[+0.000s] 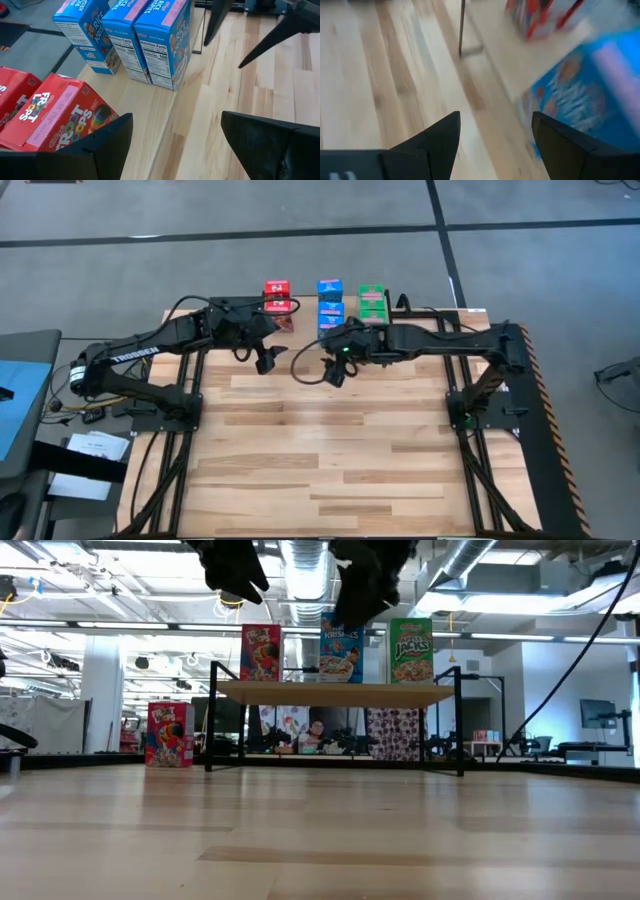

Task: Stack cereal on shelf
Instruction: Put the blue cereal box on the shelf aligned with the other blue cereal box

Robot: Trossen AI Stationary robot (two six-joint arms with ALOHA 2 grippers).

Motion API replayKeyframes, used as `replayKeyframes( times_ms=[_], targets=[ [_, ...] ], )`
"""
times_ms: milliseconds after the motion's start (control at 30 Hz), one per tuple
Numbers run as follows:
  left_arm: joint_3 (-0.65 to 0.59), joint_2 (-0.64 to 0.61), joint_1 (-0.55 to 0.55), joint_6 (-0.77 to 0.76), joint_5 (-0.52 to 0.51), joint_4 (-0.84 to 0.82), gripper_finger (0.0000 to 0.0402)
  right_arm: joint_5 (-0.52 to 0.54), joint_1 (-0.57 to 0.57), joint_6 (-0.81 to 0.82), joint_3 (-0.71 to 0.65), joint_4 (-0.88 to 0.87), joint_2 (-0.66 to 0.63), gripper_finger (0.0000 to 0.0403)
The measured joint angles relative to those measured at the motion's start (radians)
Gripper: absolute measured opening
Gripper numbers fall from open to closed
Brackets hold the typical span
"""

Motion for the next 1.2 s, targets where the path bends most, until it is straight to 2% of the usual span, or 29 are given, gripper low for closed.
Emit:
replayKeyframes(
  times_ms=[500,700,1200],
  targets=[
    [0.000,0.000,0.000,0.000,-0.011,-0.010,0.0293,0.030,-0.028,-0.006,0.002,-0.027,0.077,0.0269],
    [0.000,0.000,0.000,0.000,-0.011,-0.010,0.0293,0.057,-0.049,0.006,0.003,-0.017,0.076,0.0269],
    [0.000,0.000,0.000,0.011,-0.011,-0.010,0.0293,0.046,-0.073,0.009,0.002,0.013,0.076,0.0269]
  ],
)
